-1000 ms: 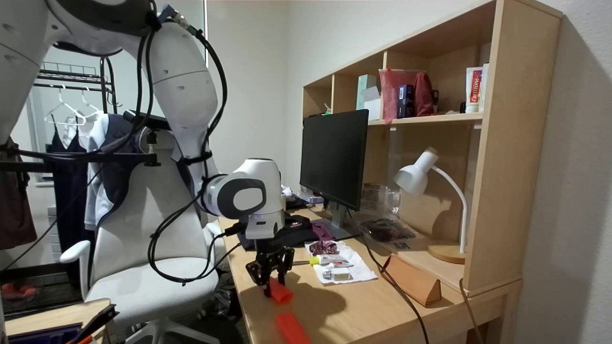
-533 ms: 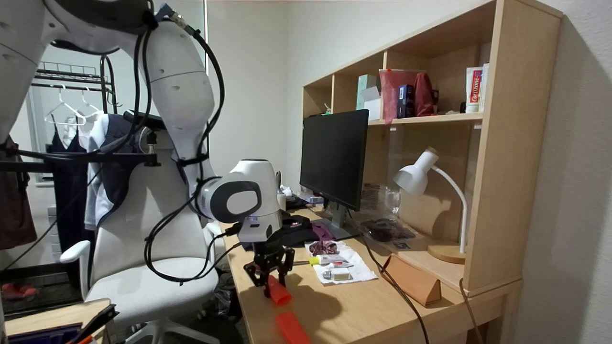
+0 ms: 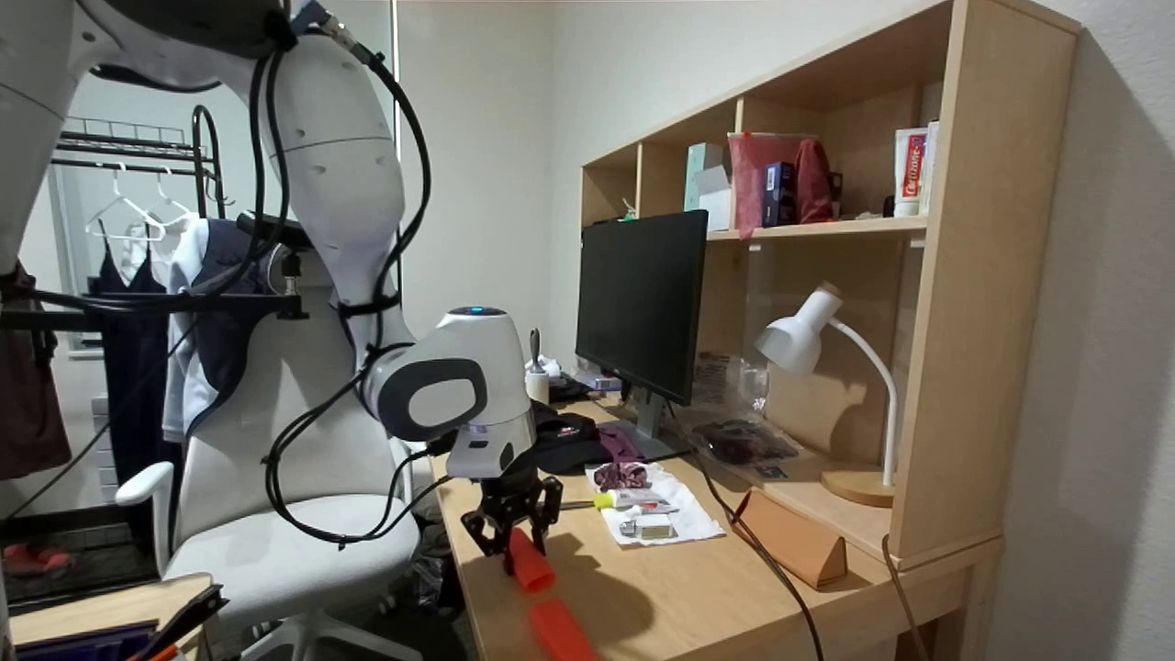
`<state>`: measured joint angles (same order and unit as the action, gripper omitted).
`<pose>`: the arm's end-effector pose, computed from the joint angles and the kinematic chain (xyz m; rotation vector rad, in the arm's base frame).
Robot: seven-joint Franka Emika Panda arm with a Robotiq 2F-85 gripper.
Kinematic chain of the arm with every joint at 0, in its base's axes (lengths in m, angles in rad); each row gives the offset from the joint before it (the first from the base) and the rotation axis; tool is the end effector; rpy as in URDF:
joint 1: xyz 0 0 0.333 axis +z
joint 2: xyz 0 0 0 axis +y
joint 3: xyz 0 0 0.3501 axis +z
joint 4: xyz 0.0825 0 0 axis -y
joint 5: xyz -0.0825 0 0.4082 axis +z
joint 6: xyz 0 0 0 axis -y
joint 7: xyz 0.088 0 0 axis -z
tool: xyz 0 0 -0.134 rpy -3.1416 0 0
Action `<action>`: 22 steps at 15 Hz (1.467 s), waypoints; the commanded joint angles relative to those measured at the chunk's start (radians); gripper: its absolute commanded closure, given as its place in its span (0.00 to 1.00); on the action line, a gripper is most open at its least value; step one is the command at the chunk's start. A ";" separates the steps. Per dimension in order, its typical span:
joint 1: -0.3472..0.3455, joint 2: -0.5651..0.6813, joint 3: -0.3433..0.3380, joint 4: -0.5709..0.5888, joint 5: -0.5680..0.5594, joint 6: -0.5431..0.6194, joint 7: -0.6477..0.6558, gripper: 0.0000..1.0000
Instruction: Align the orange objects in front of each other
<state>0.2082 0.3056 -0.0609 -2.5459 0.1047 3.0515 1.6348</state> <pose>0.4885 0.0627 0.1610 -2.0897 2.1220 -0.1868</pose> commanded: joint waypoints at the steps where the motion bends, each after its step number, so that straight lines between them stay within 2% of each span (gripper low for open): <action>1: -0.121 -0.027 0.106 -0.022 0.066 -0.083 -0.183 0.80; 4: -0.166 -0.031 0.132 -0.004 0.105 -0.157 -0.303 0.80; 7: -0.156 -0.036 0.093 0.009 0.101 -0.218 -0.343 0.80; 11: -0.128 -0.021 0.043 0.032 0.067 -0.250 -0.319 0.80; 22: -0.120 0.021 0.039 0.094 0.078 -0.272 -0.301 0.80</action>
<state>0.0721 0.2877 -0.0102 -2.4916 0.1699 2.7907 1.3393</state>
